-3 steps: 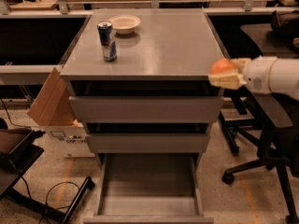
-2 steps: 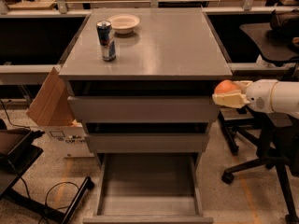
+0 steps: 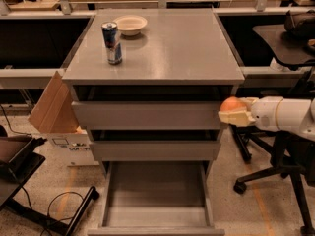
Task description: Place orange into bottom drawer
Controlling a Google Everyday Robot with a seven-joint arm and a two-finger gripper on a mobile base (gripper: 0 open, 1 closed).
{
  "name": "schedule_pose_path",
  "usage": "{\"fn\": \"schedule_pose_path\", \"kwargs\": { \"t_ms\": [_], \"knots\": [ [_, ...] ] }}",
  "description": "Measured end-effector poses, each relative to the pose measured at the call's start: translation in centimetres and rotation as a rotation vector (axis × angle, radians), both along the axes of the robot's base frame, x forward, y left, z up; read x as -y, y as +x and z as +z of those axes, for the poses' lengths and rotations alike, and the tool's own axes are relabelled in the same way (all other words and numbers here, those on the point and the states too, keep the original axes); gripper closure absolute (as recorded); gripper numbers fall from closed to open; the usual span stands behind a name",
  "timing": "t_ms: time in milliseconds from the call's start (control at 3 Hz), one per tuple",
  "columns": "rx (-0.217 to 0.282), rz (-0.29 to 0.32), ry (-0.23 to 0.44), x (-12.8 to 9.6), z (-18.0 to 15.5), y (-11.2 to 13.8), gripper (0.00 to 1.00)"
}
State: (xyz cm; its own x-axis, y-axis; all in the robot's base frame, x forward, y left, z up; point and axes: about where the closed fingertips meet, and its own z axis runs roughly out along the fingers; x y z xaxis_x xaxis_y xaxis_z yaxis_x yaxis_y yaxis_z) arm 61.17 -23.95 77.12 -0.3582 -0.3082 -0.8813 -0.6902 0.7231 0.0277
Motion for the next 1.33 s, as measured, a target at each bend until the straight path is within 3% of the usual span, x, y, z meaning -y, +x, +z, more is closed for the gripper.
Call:
{"fn": "schedule_pose_path", "kwargs": {
  "t_ms": [667,1000,1333],
  "knots": [
    [-0.115,0.071,0.059,-4.4,-17.9,-6.8,1.00],
    [-0.234,0.107,0.098,-6.7,-26.2,-7.8,1.00],
    [-0.233,0.106,0.098,-6.6,-26.1,-7.8,1.00]
  ]
}}
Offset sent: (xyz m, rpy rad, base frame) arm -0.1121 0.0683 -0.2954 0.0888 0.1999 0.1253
